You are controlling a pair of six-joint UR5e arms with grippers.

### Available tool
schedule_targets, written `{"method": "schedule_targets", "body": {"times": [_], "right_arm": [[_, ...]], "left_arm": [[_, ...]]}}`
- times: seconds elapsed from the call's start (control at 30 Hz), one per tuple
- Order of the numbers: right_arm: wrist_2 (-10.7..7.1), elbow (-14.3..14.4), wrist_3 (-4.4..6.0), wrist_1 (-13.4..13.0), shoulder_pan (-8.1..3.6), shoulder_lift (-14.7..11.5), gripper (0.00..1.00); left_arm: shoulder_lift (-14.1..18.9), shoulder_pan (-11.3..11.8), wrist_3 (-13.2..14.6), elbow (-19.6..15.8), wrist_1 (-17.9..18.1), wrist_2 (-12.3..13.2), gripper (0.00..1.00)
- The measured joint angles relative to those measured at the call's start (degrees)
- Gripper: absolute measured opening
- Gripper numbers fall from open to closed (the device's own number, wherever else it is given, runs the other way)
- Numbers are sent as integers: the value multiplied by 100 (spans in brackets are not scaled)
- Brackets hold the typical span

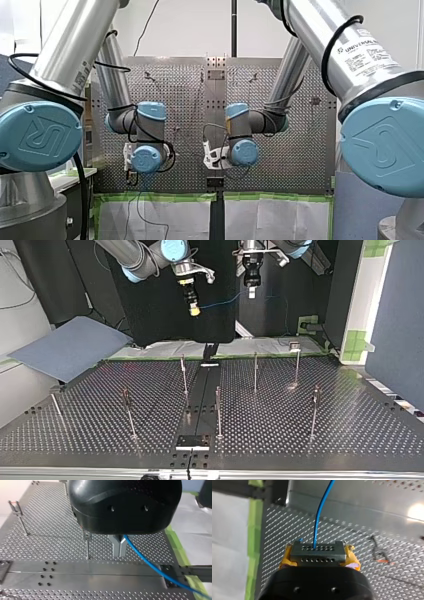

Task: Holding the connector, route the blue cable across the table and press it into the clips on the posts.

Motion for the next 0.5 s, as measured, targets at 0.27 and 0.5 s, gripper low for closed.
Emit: {"method": "schedule_targets", "body": {"times": [0.27, 0.5], "right_arm": [[-390, -238, 412, 53, -41, -411, 0], [-746, -541, 769, 287, -63, -769, 0]], "left_arm": [[367, 129, -366, 162, -367, -161, 0], [675, 253, -476, 455, -674, -461, 0]]}}
